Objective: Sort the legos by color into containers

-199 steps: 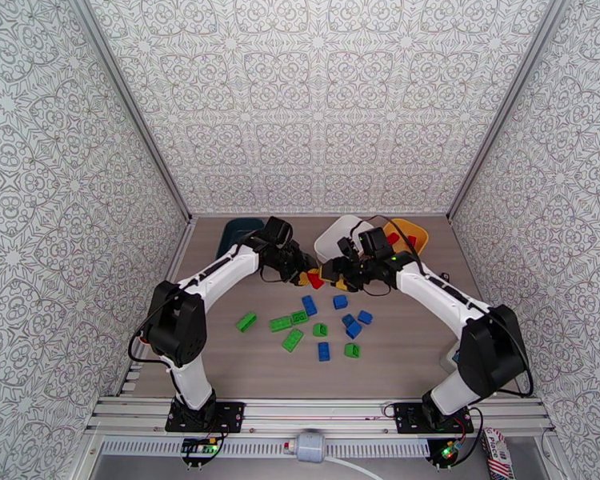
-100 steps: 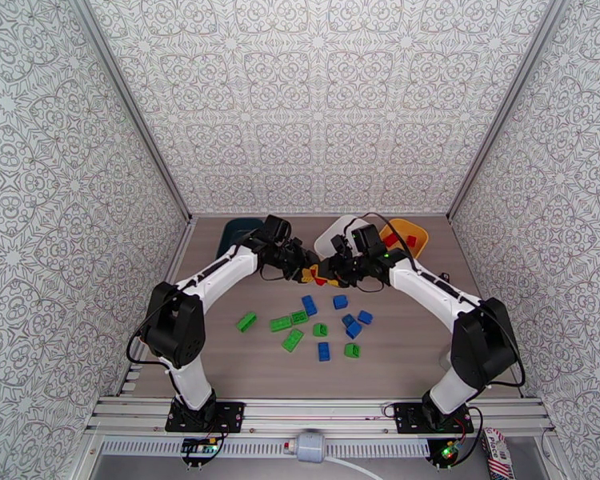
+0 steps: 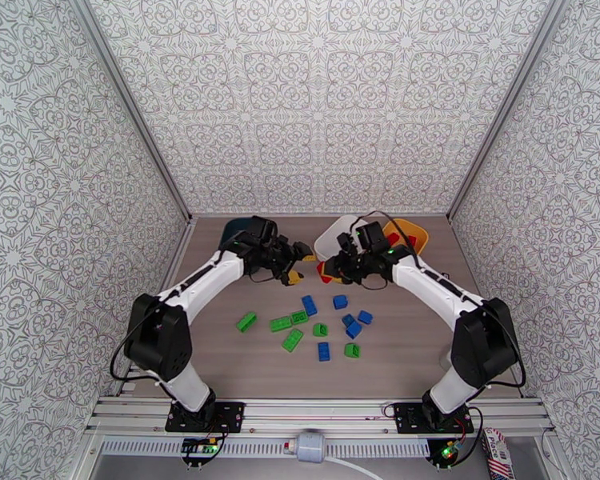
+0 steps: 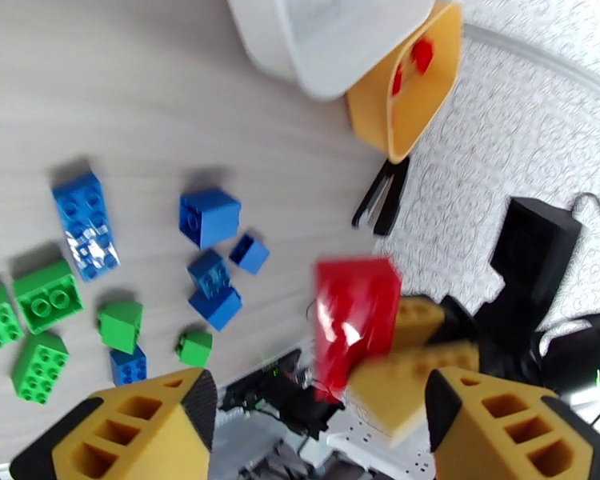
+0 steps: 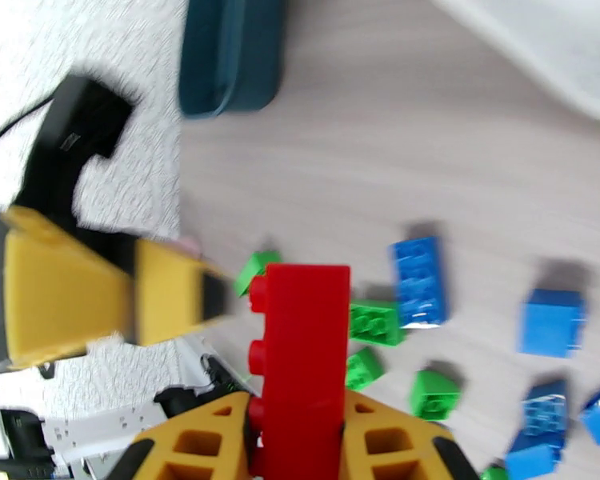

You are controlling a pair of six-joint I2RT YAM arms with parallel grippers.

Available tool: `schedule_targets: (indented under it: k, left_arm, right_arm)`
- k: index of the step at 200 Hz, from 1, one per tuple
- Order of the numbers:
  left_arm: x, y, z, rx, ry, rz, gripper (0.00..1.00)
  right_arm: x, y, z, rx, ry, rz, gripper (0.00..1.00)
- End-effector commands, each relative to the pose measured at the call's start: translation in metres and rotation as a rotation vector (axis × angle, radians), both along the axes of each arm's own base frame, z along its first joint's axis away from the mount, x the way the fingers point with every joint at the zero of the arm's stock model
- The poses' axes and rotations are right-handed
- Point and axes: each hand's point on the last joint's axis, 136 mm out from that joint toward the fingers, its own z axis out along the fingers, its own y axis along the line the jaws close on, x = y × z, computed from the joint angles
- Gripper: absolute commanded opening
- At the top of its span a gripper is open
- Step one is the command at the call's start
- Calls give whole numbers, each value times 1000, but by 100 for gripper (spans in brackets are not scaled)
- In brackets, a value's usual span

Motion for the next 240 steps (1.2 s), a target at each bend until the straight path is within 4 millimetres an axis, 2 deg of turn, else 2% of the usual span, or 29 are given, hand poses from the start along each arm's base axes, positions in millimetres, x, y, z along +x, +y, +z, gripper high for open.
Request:
schedule_targets:
  k: [1,31,49,66,73,92,131,160,178,206,240]
  left_arm:
    - [-9,28,-7,206,-68,-10,73]
    - [-31,48,-31,514,-119,-117,73]
    - [-45,49,-50,658,-129,-195,73]
    - [-58,41,-66,724,-127,-267,71]
    - [-63,35,-71,739,-131,-298,70]
    - [-71,20,-82,765,-143,-365,68]
    - [-77,0,-94,783,-135,-423,67]
    - [-71,-3,-96,784,-127,-415,67]
    - [-66,-3,-95,790,-123,-406,67]
    - [-58,1,-99,803,-84,-380,67]
    - [-49,0,-108,781,-29,-339,69]
  right_arm:
    - [22,-63,-8,-173,23,-125,19]
    - [56,-148,-10,-312,48,-317,19]
    - [75,-188,-9,-394,48,-401,21]
    - [92,-216,-8,-458,45,-450,24]
    - [97,-225,-13,-481,63,-465,25]
    - [115,-242,-16,-508,80,-488,26]
    - [138,-256,-29,-552,118,-482,36]
    - [141,-255,-32,-552,123,-461,54]
    - [138,-253,-26,-546,108,-453,60]
    - [127,-246,-14,-516,77,-446,61]
    - [100,-218,4,-476,19,-398,65]
